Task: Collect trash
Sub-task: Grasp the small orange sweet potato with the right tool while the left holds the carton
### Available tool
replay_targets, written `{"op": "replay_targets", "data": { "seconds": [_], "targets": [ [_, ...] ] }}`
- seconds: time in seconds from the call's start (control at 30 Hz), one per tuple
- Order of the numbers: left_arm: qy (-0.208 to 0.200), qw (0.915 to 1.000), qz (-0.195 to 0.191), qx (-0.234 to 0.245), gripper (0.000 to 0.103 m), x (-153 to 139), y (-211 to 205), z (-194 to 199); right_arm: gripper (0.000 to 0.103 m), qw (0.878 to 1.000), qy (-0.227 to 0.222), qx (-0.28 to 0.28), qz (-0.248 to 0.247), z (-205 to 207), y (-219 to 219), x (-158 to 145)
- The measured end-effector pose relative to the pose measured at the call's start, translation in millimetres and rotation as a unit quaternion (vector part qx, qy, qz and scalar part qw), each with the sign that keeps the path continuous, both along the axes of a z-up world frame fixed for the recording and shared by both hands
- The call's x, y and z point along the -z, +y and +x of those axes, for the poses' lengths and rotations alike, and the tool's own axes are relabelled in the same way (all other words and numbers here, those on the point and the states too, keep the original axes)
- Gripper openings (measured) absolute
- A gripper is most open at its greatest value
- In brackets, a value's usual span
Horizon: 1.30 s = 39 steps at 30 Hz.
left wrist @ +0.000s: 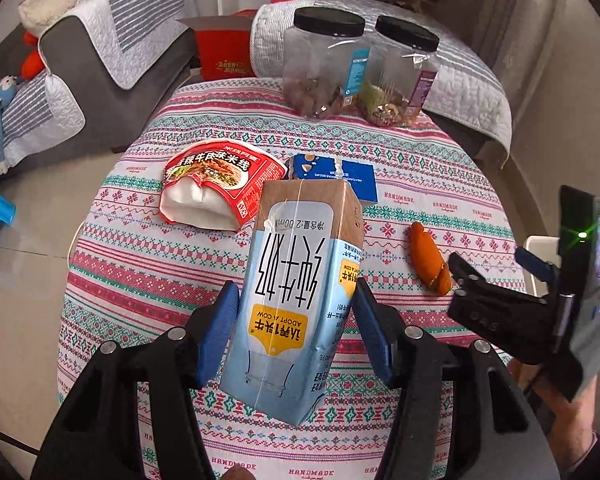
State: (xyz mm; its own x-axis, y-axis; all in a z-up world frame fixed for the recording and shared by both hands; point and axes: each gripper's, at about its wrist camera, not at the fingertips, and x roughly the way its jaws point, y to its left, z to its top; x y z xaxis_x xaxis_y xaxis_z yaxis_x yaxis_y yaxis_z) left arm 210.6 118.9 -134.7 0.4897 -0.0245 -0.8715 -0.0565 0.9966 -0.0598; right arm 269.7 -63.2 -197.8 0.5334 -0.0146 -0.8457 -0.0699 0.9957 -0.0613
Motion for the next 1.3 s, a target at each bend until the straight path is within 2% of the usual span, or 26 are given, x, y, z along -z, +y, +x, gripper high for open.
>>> {"op": "replay_targets", "data": {
  "seconds": [0.1, 0.2, 0.3, 0.33, 0.43, 0.63, 0.8, 0.93, 1.3],
  "targets": [
    [-0.006, 0.9999, 0.012, 0.001, 0.058, 0.0, 4.1, -3.5, 0.095, 1.000, 0.005, -0.005, -0.005, 10.8, 13.3, 11.4],
    [-0.002, 0.9999, 0.014, -0.006, 0.058, 2.7, 8.9, -5.6, 0.086, 1.000, 0.023, -0.007, 0.005, 18.5, 20.8, 23.0],
    [-0.002, 0.9998, 0.008, -0.017, 0.058, 2.9, 18.5, -6.6, 0.060, 0.998, 0.050, -0.025, -0.001, 21.5, 30.3, 37.4],
    [-0.004, 0.9998, 0.007, -0.020, 0.058, 1.7, 21.1, -6.9, 0.044, 0.998, 0.060, -0.032, 0.005, 22.0, 31.8, 41.5],
    [-0.012, 0.9995, 0.001, -0.030, 0.058, -1.4, 24.6, -7.4, 0.022, 0.997, 0.059, -0.047, 0.012, 18.9, 38.0, 35.5],
    [-0.029, 0.9988, -0.011, -0.037, 0.058, -8.2, 24.3, -6.1, 0.018, 0.996, 0.036, -0.073, 0.041, 1.2, 42.7, 6.3],
    [-0.051, 0.9979, -0.002, -0.039, 0.058, -16.8, 19.3, -6.3, 0.018, 0.993, -0.021, -0.086, 0.084, -15.4, 39.6, -40.3],
    [-0.071, 0.9963, -0.002, -0.049, 0.058, -24.8, 16.6, -6.5, 0.018, 0.989, -0.056, -0.089, 0.103, -24.5, 32.1, -66.6],
    [-0.134, 0.9901, -0.008, -0.041, 0.058, -46.7, -9.9, -11.6, 0.018, 0.986, -0.106, -0.061, 0.118, -38.9, -3.7, -92.4]
  ]
}}
